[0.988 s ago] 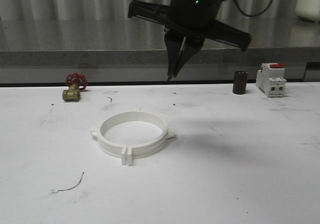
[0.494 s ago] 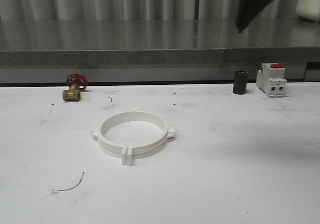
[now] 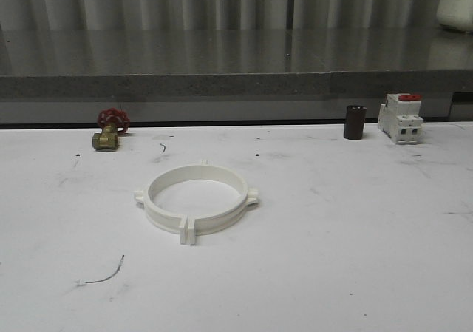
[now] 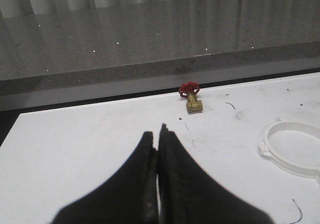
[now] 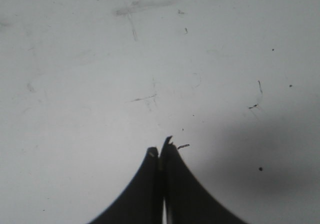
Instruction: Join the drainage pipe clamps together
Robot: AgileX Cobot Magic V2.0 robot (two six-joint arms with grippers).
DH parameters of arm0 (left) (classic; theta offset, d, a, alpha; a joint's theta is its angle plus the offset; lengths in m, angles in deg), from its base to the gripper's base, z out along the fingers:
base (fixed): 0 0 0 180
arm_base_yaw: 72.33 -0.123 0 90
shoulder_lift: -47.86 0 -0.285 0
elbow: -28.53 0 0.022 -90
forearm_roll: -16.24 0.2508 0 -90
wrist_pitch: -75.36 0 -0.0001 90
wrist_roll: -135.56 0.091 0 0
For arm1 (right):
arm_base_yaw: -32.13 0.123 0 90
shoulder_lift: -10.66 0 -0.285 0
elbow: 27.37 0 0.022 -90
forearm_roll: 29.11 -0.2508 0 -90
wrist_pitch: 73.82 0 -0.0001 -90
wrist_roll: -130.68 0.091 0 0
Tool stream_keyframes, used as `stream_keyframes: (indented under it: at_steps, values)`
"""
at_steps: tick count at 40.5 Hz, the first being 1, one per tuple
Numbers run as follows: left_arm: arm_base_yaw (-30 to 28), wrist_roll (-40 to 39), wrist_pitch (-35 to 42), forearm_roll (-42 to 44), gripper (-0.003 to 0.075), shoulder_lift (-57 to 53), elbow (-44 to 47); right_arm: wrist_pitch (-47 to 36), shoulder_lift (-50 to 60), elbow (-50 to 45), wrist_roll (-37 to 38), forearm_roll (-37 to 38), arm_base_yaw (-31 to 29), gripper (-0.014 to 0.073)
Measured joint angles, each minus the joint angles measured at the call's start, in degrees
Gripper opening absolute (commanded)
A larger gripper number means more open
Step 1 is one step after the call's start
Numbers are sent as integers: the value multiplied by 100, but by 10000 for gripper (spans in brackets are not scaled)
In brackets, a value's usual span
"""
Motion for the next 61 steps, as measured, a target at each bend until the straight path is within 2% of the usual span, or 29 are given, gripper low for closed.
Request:
stream_keyframes:
  at_steps: [14, 27, 33, 61]
  values:
    - [0, 0, 0, 0, -20, 0, 0, -1652, 2740, -2188, -1036, 225, 55, -114]
    - [0, 0, 0, 0, -20, 0, 0, -2288, 5056, -3319, -1101, 469, 55, -114]
    - [0, 0, 0, 0, -20, 0, 0, -2509, 5388, -3365, -1101, 469, 55, -114]
    - [0, 0, 0, 0, -20, 0, 0, -2519, 5398, -3384, -1121, 482, 55, -114]
